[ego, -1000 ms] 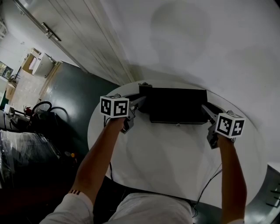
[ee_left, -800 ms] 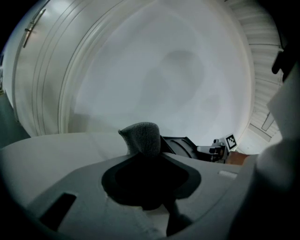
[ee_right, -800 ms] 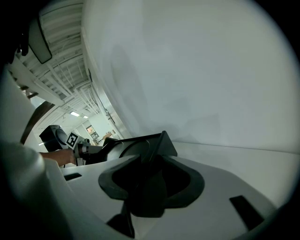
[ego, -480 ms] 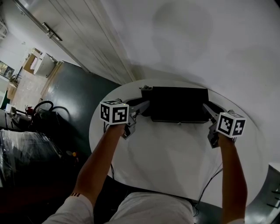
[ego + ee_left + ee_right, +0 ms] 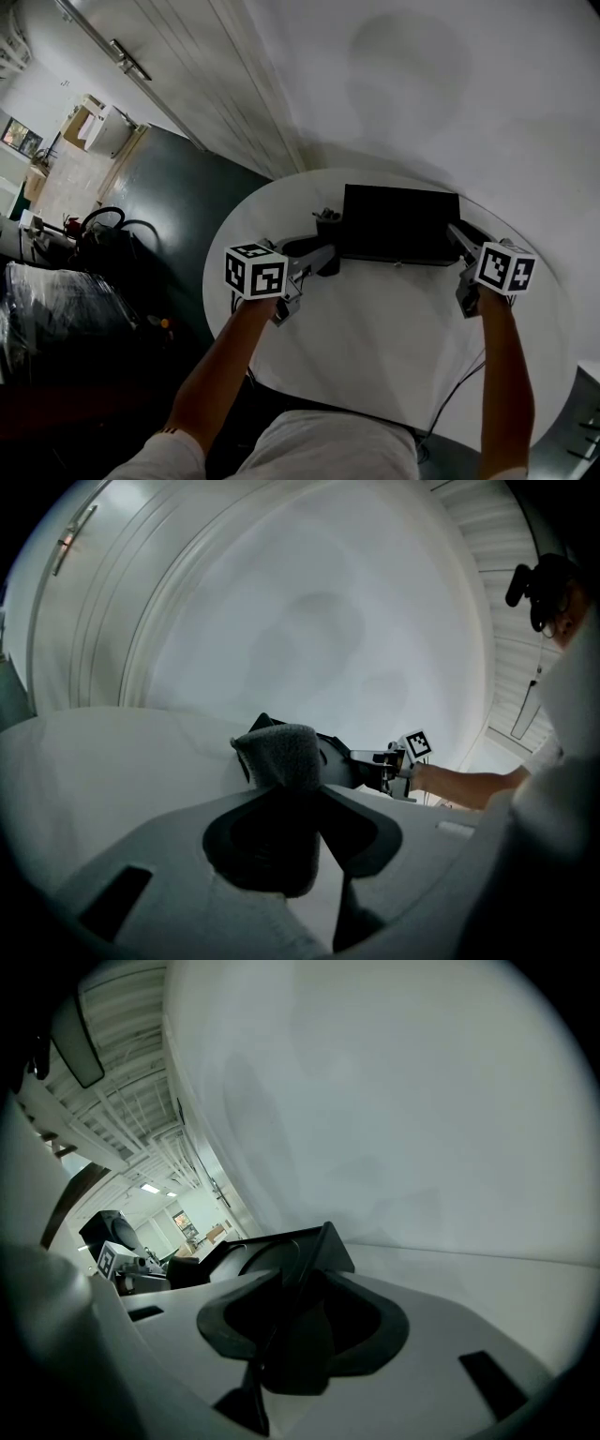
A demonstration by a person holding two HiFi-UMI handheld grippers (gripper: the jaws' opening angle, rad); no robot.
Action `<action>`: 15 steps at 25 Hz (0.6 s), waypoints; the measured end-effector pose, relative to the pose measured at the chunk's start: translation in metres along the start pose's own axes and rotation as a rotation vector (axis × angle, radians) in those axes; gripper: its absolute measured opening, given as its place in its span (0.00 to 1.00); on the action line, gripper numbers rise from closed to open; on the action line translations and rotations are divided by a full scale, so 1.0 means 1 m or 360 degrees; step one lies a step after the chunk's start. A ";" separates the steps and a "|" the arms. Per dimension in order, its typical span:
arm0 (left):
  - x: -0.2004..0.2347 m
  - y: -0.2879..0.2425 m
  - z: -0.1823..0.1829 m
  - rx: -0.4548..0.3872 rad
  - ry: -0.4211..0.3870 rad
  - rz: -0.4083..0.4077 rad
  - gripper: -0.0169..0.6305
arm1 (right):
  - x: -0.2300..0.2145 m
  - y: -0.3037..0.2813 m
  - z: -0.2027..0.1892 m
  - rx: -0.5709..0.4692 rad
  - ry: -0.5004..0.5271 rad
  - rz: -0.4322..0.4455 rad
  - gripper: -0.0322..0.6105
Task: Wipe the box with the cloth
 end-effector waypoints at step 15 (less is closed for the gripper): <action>-0.021 0.028 -0.019 -0.0026 -0.0024 0.0024 0.19 | -0.001 -0.001 -0.001 -0.0004 0.0005 -0.0011 0.27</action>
Point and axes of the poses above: the fingertips, and each gripper's own axes: y backward along the fingers, x to its left, z out of its top, the point moved 5 cm from there along y, backward along the fingers, and after that the axes turned 2 degrees about z, right-handed, at the moved point
